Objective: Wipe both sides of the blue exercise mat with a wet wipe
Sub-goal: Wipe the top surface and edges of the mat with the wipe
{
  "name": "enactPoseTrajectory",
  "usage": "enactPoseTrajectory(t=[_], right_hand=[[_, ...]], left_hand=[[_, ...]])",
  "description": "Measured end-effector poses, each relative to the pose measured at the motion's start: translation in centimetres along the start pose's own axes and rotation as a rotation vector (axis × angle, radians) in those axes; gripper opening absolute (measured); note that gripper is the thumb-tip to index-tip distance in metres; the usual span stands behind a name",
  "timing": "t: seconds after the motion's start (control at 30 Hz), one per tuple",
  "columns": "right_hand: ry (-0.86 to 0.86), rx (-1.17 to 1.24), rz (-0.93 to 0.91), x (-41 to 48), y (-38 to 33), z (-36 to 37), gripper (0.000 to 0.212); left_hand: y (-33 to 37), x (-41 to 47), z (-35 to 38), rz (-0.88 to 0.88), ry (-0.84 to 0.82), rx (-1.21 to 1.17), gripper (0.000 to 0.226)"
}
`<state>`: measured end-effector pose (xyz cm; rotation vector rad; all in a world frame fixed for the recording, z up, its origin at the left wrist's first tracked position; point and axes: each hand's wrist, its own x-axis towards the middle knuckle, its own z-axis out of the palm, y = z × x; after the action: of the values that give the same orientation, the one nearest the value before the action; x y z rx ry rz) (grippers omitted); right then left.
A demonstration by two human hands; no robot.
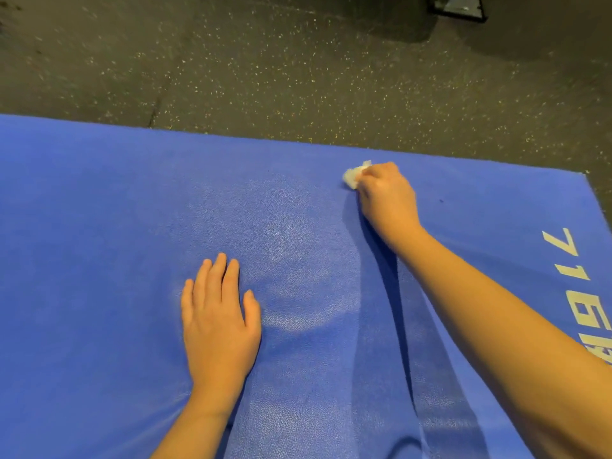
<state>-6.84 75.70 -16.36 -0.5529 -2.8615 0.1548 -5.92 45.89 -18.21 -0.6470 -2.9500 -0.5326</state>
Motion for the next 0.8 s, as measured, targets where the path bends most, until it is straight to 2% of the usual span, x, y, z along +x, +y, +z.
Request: enactPoseTrajectory(t=[0.07,0.1,0.13,0.17,0.27,0.3,0.33,0.4,0.43,0.47,0.5,0.53,0.6,0.63,0.67,0.73,0.77,0.8], right_hand=[[0.032,-0.127,0.308,1.9,1.4,-0.3,0.022],[-0.004,-0.104,0.459,2.9,1.4,-0.2,0.021],[-0.052,-0.035,0.530,3.7,0.6,-0.2,0.024],[-0.056,0.044,0.469,4.4,-0.7,0.1,0.026],[-0.086,0.177,-0.056,4.0,-3.9,1.2,0.016],[-0.110,0.195,-0.125,3.7,-3.7,1.6,0.014],[-0.109,0.175,-0.096,3.8,-3.2,1.9,0.016],[-0.062,0.126,0.158,4.7,-2.2,2.7,0.026],[-0.057,0.162,0.270,5.0,-2.8,2.9,0.030],[-0.060,0.248,0.298,5.3,-4.0,3.0,0.032],[-0.075,0.354,0.240,5.5,-5.7,2.8,0.030],[-0.113,0.416,0.105,5.3,-7.3,3.0,0.029],[-0.228,0.388,-0.204,4.3,-8.7,3.3,0.034],[-0.256,0.337,-0.261,4.3,-8.0,3.2,0.037],[-0.237,0.300,-0.229,4.9,-6.9,3.3,0.038],[-0.158,0.261,-0.007,5.9,-5.0,3.2,0.040],[-0.150,0.297,0.087,5.9,-5.1,2.9,0.040],[-0.147,0.370,0.089,5.5,-6.0,2.5,0.038]], left_hand=[[0.0,0.0,0.0,0.001,0.002,0.002,0.053],[-0.1,0.0,0.1,0.001,0.002,0.002,0.053],[-0.2,0.1,0.1,0.000,0.000,0.003,0.053],[-0.2,0.0,0.1,-0.001,-0.004,0.007,0.053],[-0.2,0.0,0.1,-0.001,-0.011,0.012,0.054],[-0.1,0.0,0.1,-0.003,-0.013,0.012,0.054],[-0.1,0.0,0.1,-0.004,-0.015,0.012,0.054],[-0.1,0.1,0.0,-0.007,-0.017,0.012,0.054],[-0.1,0.2,0.1,-0.010,-0.019,0.013,0.054],[-0.1,0.1,0.1,-0.011,-0.024,0.015,0.054],[-0.1,0.1,0.1,-0.011,-0.027,0.016,0.054],[-0.1,0.1,0.0,-0.011,-0.028,0.018,0.054],[-0.1,0.1,0.0,-0.011,-0.030,0.017,0.054],[-0.1,0.1,0.0,-0.013,-0.029,0.016,0.054],[-0.1,0.2,0.0,-0.014,-0.028,0.014,0.054],[0.0,0.2,0.0,-0.012,-0.024,0.003,0.054],[0.0,0.2,0.0,-0.010,-0.023,0.002,0.054],[0.0,0.2,0.0,-0.009,-0.023,0.007,0.054]])
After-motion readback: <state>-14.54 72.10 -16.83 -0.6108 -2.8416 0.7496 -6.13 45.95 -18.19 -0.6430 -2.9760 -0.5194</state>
